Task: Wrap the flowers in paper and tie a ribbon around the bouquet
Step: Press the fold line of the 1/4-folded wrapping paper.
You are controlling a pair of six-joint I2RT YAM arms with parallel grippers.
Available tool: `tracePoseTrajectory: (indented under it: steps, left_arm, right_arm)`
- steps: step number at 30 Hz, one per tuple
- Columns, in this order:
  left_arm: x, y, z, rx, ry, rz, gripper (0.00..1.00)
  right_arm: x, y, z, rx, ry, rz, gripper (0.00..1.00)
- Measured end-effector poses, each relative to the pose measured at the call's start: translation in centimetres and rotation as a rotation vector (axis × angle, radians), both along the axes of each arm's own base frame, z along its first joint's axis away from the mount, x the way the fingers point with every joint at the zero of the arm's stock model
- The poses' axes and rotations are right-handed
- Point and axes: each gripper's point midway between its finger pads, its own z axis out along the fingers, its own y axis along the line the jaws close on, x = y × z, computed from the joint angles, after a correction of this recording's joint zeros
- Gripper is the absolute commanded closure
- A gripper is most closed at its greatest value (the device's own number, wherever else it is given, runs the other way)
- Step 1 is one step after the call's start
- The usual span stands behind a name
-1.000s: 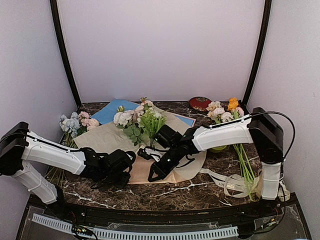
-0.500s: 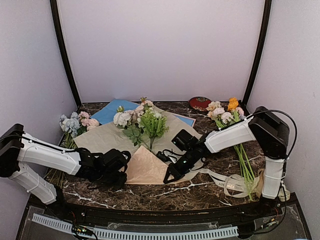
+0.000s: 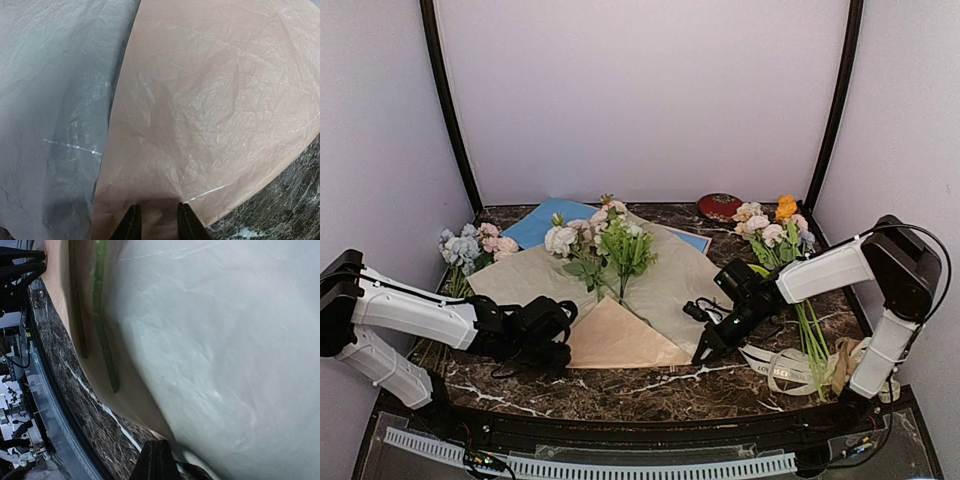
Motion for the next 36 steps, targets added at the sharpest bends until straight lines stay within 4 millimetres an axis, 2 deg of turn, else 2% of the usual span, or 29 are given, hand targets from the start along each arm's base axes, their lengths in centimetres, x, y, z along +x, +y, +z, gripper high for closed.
tracePoseTrajectory:
  steps: [5,8,10,14,17,19,21,24,27,36]
  left_arm:
    - [-0.2,0.1,0.0,-0.013,0.005,0.007,0.75]
    - [-0.3,0.2,0.0,-0.019,0.007,0.008,0.75]
    - [-0.4,0.3,0.0,-0.021,0.007,0.008,0.75]
    - [-0.4,0.3,0.0,-0.023,0.008,0.011,0.75]
    - [-0.5,0.4,0.0,-0.026,0.01,0.017,0.75]
    - [-0.5,0.4,0.0,-0.028,0.013,0.024,0.75]
    - [-0.6,0.6,0.0,-0.032,0.016,0.034,0.75]
    - [-0.8,1.0,0.0,-0.037,0.021,0.049,0.75]
    - [-1.1,1.4,0.0,-0.042,0.028,0.065,0.75]
    - [-1.3,2.0,-0.2,-0.067,0.063,0.149,0.76]
  right_arm:
    - [0.1,-1.6,0.2,-0.052,0.0,-0.026,1.0]
    - [-0.4,-1.3,1.3,-0.083,-0.024,0.025,1.0]
    - [-0.5,0.4,3.1,-0.059,-0.065,0.084,1.0]
    - [-0.4,6.3,8.4,0.097,-0.188,0.197,1.0]
    - [-0.1,10.5,10.0,0.178,-0.227,0.244,1.0]
    - [0.5,13.1,9.0,0.198,-0.231,0.265,1.0]
    - [0.7,14.5,6.8,0.18,-0.209,0.279,1.0]
    - [0.7,14.8,3.2,0.126,-0.163,0.285,1.0]
    - [0.4,14.3,0.9,0.076,-0.13,0.289,1.0]
    - [0.0,13.7,0.4,0.078,-0.147,0.309,1.0]
